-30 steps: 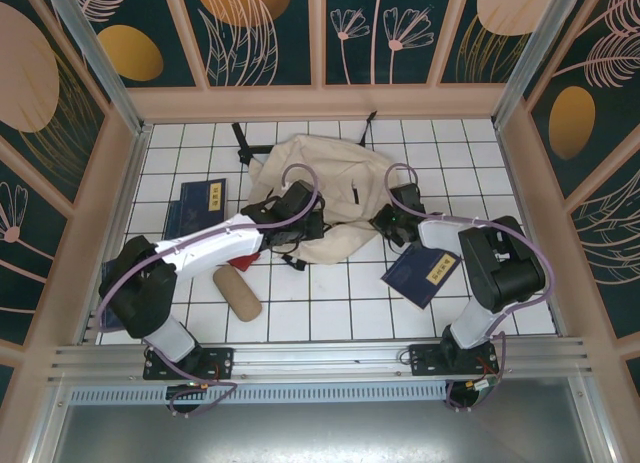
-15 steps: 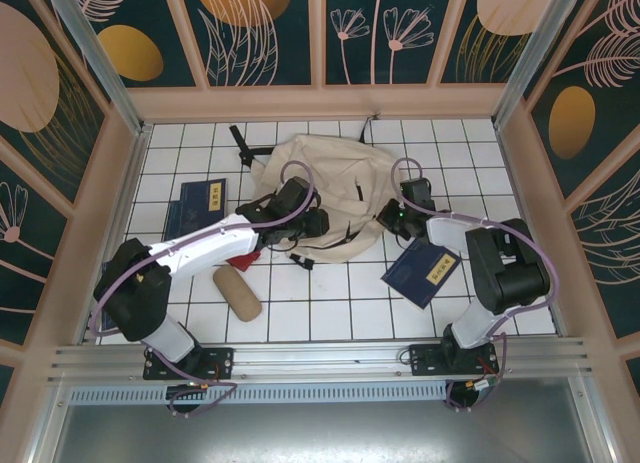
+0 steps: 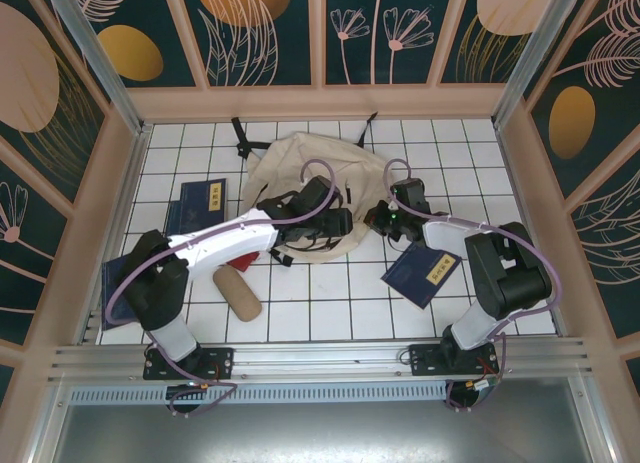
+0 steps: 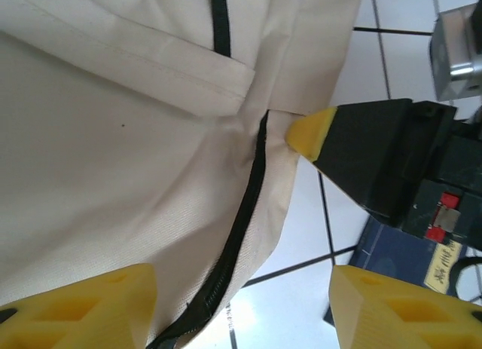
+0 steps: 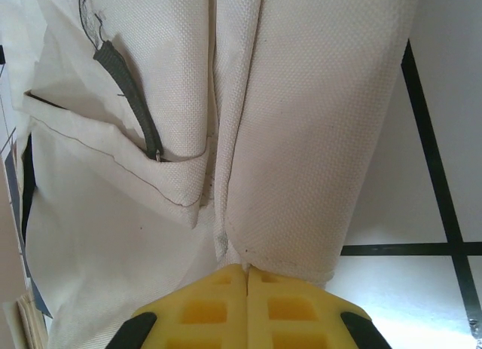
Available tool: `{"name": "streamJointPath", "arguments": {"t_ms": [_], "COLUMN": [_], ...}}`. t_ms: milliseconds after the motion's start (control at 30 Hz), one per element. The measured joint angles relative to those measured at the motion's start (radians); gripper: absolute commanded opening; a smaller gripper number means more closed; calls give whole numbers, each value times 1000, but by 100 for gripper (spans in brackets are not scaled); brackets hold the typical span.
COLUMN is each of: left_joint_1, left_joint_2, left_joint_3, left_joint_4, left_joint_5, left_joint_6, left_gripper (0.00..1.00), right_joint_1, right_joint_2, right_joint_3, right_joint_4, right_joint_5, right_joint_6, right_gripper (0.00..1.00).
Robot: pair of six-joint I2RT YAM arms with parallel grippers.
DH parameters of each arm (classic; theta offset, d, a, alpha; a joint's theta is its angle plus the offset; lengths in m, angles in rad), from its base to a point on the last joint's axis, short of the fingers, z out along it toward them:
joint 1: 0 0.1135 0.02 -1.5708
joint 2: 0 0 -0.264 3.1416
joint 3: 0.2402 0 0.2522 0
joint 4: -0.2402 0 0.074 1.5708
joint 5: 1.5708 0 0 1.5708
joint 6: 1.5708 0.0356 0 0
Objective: Pack books, pencil case, and school supplies into a backpack
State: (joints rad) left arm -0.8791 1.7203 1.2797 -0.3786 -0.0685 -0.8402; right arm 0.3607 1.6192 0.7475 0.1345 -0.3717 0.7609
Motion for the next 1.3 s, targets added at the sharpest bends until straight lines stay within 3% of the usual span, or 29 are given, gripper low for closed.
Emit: {"name": "streamJointPath", "arguments": {"t_ms": [233,400,600,1300], "left_joint_1": [-31,-32,-34,-37], "left_joint_2": [92,119,121,-91], "left_joint_3": [59,68,70,-147], "left_joint_4": [-139,-177,-190,-75], "left_joint_5": [-121,-127,-137,-228], "left_joint_6": [-44,-56,-65,-101], "left_gripper": [53,34,0,0], "right_joint_1": [19,20,21,42], "right_joint_2": [0,0,1,80], "right_joint_3": [0,0,0,68], "right_joint_4": [7,10,13,-1], "right_joint_5": [0,0,5,138], "right_joint_6": [7,7,15,184], "right_gripper": [0,0,0,0]}}
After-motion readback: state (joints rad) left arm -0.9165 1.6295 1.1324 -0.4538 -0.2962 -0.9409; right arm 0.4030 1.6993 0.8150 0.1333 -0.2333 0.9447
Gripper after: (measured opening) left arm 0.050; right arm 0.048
